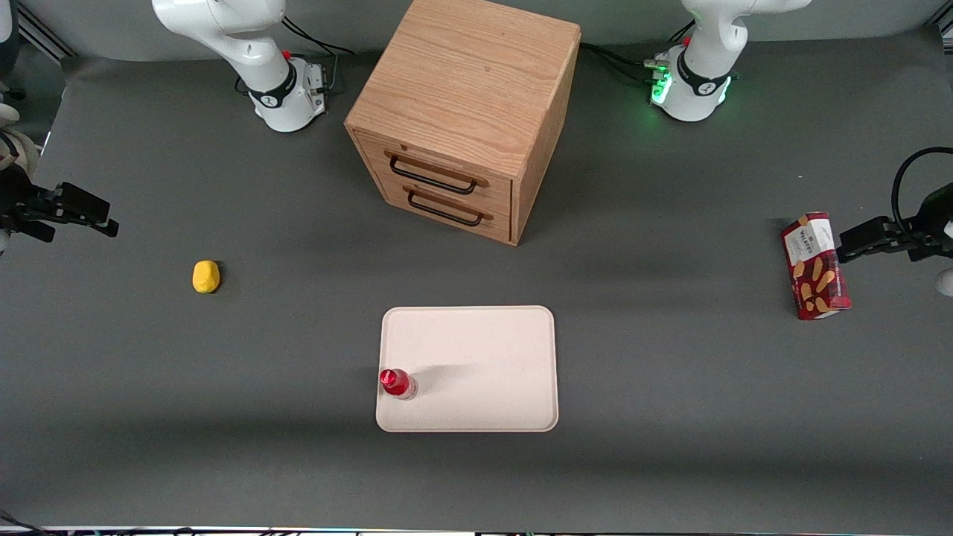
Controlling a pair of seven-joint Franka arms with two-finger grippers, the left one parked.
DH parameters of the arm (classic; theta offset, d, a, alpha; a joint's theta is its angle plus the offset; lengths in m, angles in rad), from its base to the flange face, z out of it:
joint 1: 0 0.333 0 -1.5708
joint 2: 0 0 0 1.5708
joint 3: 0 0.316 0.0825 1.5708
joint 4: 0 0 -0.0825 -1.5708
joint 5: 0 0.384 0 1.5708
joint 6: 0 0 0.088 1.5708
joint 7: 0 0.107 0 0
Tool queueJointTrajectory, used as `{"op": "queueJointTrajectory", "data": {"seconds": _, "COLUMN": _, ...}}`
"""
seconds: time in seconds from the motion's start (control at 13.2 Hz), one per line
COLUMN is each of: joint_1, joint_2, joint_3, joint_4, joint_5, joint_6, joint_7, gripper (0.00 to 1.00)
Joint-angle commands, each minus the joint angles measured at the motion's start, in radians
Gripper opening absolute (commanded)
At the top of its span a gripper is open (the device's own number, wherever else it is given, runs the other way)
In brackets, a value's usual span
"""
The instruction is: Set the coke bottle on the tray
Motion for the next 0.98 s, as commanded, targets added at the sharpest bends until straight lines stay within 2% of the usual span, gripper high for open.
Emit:
{"op": "queueJointTrajectory", "data": {"seconds": 0.0, "joint_1": -0.038, "joint_2": -0.031, "joint_3": 0.050, "joint_4": -0.030, "joint_5": 0.014, "joint_6": 0.021, "joint_7": -0.008, "gripper": 1.00}}
{"op": "queueJointTrajectory", "data": {"seconds": 0.91, "joint_1": -0.029, "joint_2": -0.032, "joint_3": 0.047, "joint_4": -0.033, "joint_5": 0.003, "joint_6": 0.050, "joint_7": -0.009, "gripper": 1.00}}
